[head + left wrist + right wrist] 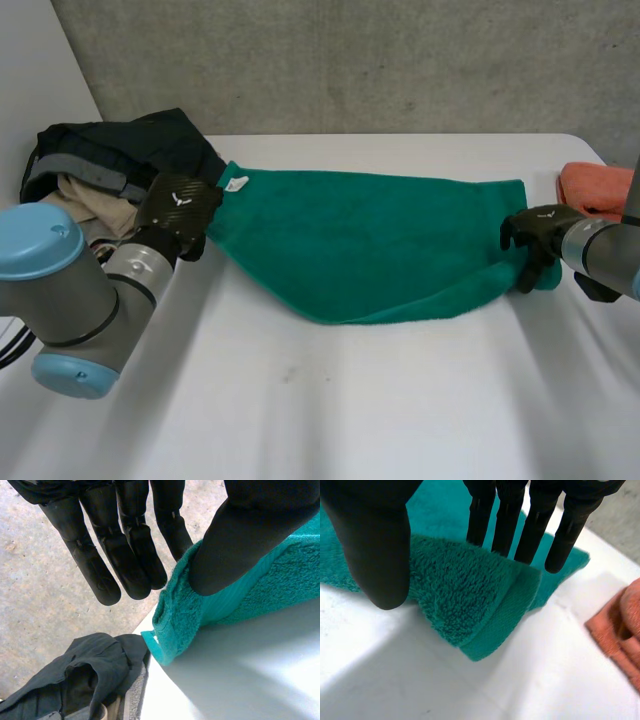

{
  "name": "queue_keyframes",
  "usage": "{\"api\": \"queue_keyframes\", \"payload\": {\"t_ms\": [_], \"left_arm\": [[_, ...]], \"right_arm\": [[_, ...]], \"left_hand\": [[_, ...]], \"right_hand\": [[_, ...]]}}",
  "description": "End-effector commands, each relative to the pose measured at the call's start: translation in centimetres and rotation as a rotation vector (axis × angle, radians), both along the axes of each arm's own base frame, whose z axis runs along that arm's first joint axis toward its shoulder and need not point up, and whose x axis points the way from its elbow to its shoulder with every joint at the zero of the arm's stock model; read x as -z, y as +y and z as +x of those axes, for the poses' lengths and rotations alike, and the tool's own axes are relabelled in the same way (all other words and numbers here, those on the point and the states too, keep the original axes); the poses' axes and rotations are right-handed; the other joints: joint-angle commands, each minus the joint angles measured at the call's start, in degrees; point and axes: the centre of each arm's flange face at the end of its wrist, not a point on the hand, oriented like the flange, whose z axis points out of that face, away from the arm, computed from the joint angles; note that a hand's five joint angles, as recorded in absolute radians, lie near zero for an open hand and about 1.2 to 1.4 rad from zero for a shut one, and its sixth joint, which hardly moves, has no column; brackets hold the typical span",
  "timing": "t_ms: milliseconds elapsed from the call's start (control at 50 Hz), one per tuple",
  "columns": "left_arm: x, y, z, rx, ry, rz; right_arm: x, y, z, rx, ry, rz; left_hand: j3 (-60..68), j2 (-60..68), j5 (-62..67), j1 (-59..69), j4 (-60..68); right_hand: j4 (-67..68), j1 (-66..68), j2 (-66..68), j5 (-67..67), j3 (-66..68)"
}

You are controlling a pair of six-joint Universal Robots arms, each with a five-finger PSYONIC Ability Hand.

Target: Fold the laundry.

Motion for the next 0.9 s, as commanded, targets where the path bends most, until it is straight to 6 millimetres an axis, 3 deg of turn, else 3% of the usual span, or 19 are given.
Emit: {"api": "queue_keyframes", "payload": {"t_ms": [20,100,120,140,160,280,400,440,540,640,800,900], "left_arm": [[-0.1,0.0,0.0,-0.003,0.0,-0.001],[-0.1,0.1,0.0,-0.003,-0.004,0.001],[-0.1,0.1,0.1,-0.005,-0.006,0.003],[-0.1,0.3,0.1,-0.004,-0.009,0.007],[-0.4,0.6,0.3,-0.006,-0.012,0.012],[-1.7,3.0,0.9,-0.001,-0.058,0.081],[-2.9,9.0,3.3,0.027,-0.301,0.253],[-2.6,11.7,4.5,0.061,-0.431,0.339],[-1.5,15.7,6.4,0.145,-0.636,0.479],[-1.4,14.4,6.3,0.14,-0.667,0.385],[-0.6,6.8,1.8,0.101,-0.524,0.084],[0.5,2.2,-0.4,0.076,-0.468,-0.008]], "right_arm": [[0.5,0.0,-0.1,0.005,0.007,0.035],[0.4,0.9,-0.2,-0.005,0.023,0.088],[0.3,1.1,-0.2,-0.008,0.026,0.102],[0.2,1.6,-0.3,-0.017,0.041,0.135],[0.1,1.9,-0.3,-0.026,0.049,0.15],[-2.6,3.5,-2.0,-0.044,0.103,0.157],[-2.7,6.2,-3.4,-0.133,0.234,0.164],[-3.0,7.8,-3.9,-0.201,0.32,0.163],[-3.1,10.0,-5.7,-0.279,0.462,0.159],[-2.8,9.6,-5.8,-0.273,0.461,0.112],[-3.1,5.5,-4.3,-0.123,0.331,-0.213],[-1.6,3.1,-2.6,-0.112,0.294,-0.374]], "left_hand": [[11.6,11.33,13.09,14.67,11.15],[11.6,11.33,13.09,14.67,11.15],[11.6,11.33,13.09,14.67,11.15],[11.6,11.33,13.09,14.67,11.15],[11.6,11.33,13.09,14.67,11.15],[11.6,11.33,13.09,14.67,11.15],[11.6,11.33,13.09,14.67,11.15],[11.6,11.33,13.09,14.67,11.15],[11.6,11.33,13.09,14.67,11.15],[11.6,11.33,13.09,14.67,11.15],[11.6,11.33,13.09,14.67,11.15],[11.6,11.33,13.09,14.67,11.15]], "right_hand": [[8.54,7.77,8.08,9.85,8.22],[21.83,21.06,21.37,23.14,21.51],[27.68,26.91,27.22,28.99,27.37],[44.4,43.63,43.93,45.7,44.08],[47.83,47.06,47.37,49.14,47.52],[47.87,47.1,47.41,49.18,47.55],[47.87,47.1,47.41,49.18,47.55],[47.87,47.1,47.41,49.18,47.55],[47.87,47.1,47.41,49.18,47.55],[47.87,47.1,47.41,49.18,47.55],[47.87,47.1,47.41,49.18,47.55],[47.87,47.1,47.41,49.18,47.55]]}}
